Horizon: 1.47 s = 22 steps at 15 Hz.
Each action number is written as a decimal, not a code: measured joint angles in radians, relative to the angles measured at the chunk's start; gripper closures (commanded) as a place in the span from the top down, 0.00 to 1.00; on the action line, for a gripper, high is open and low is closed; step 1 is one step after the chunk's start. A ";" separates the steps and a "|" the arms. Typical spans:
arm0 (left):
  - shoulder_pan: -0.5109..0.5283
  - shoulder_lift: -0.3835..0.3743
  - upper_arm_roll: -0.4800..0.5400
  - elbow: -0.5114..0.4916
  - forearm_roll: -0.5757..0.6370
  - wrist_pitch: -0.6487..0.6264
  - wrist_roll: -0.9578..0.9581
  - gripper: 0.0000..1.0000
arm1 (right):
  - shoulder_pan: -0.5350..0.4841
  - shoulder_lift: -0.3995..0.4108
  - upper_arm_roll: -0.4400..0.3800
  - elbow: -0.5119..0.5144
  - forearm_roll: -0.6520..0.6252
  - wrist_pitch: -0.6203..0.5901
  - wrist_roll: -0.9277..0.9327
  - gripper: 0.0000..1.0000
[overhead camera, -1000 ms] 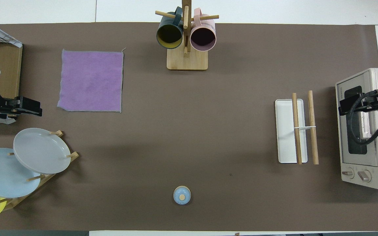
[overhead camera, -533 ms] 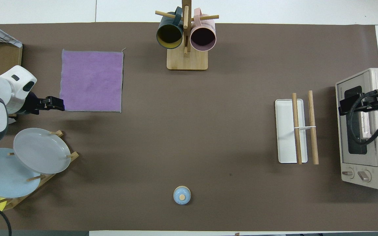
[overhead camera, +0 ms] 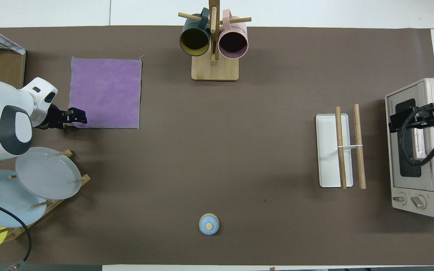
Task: Fold towel and hang on rack
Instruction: 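Move the left gripper to the purple towel edge nearest it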
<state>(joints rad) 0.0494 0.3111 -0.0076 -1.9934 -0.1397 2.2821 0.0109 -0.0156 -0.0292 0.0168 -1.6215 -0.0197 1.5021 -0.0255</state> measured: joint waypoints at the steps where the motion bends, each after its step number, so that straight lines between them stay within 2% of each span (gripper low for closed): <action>1: 0.001 0.001 0.000 0.010 -0.001 -0.001 -0.001 0.84 | 0.000 0.000 0.000 0.000 0.000 0.000 0.000 1.00; 8: 0.019 0.029 0.001 0.020 -0.039 -0.002 -0.008 0.69 | 0.000 0.000 0.000 0.000 0.000 0.000 0.000 1.00; 14: 0.034 0.030 0.002 0.026 -0.098 -0.002 -0.008 0.66 | 0.000 0.000 0.000 0.000 0.000 0.000 0.000 1.00; 18: 0.036 0.030 0.002 0.029 -0.100 -0.002 -0.009 0.48 | 0.000 0.000 0.000 0.000 0.000 0.000 0.000 1.00; 22: 0.037 0.031 0.001 0.038 -0.100 -0.002 -0.009 0.46 | 0.000 0.000 0.000 0.000 0.000 0.000 0.000 1.00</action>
<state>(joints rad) 0.0860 0.3422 -0.0067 -1.9555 -0.2401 2.2799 0.0018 -0.0156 -0.0292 0.0168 -1.6215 -0.0197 1.5021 -0.0255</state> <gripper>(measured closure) 0.533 0.000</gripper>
